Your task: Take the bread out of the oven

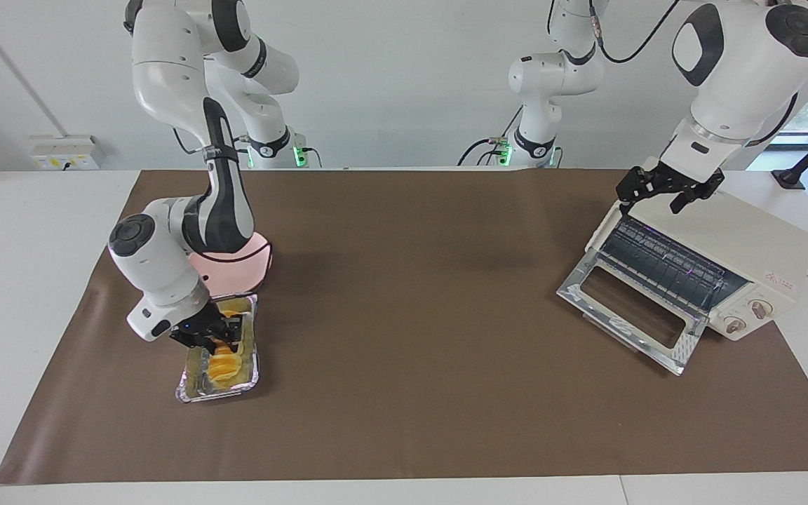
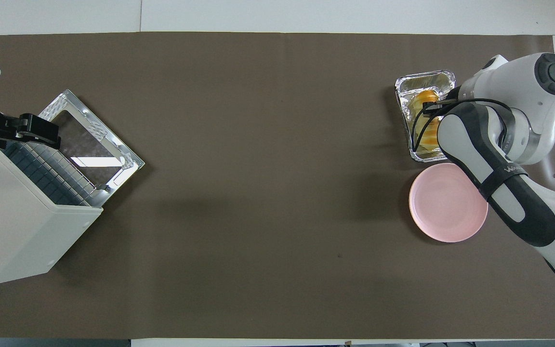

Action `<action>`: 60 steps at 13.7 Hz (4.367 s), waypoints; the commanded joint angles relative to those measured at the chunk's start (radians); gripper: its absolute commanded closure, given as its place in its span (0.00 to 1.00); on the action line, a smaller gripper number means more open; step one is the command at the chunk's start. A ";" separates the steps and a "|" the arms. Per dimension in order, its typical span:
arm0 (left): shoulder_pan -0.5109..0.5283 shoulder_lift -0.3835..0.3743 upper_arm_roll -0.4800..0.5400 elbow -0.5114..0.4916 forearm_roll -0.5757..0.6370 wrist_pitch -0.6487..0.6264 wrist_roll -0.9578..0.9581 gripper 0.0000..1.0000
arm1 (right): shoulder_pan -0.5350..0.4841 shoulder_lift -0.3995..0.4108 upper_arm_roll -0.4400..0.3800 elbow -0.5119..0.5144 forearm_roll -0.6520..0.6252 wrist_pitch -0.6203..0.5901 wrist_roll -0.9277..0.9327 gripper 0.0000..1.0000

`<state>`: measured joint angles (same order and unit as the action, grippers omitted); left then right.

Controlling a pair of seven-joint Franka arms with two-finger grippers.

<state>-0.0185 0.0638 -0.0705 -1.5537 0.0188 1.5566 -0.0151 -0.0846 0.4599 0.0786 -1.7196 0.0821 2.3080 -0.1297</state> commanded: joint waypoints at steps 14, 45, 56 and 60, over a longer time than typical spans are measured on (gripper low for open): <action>0.011 -0.019 -0.005 -0.022 -0.013 0.011 -0.009 0.00 | -0.033 -0.607 0.006 -0.586 0.002 -0.191 0.073 0.77; 0.011 -0.019 -0.005 -0.022 -0.013 0.011 -0.009 0.00 | -0.095 -0.495 0.004 -0.130 -0.065 -0.476 -0.001 0.00; 0.011 -0.019 -0.005 -0.022 -0.013 0.010 -0.009 0.00 | -0.112 -0.478 0.003 0.094 -0.123 -0.656 0.082 0.00; 0.011 -0.019 -0.005 -0.022 -0.013 0.010 -0.009 0.00 | -0.087 -0.483 -0.002 0.084 -0.116 -0.671 0.088 0.00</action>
<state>-0.0185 0.0636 -0.0705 -1.5537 0.0188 1.5566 -0.0160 -0.1802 -0.0226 0.0698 -1.6367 -0.0265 1.6434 -0.0667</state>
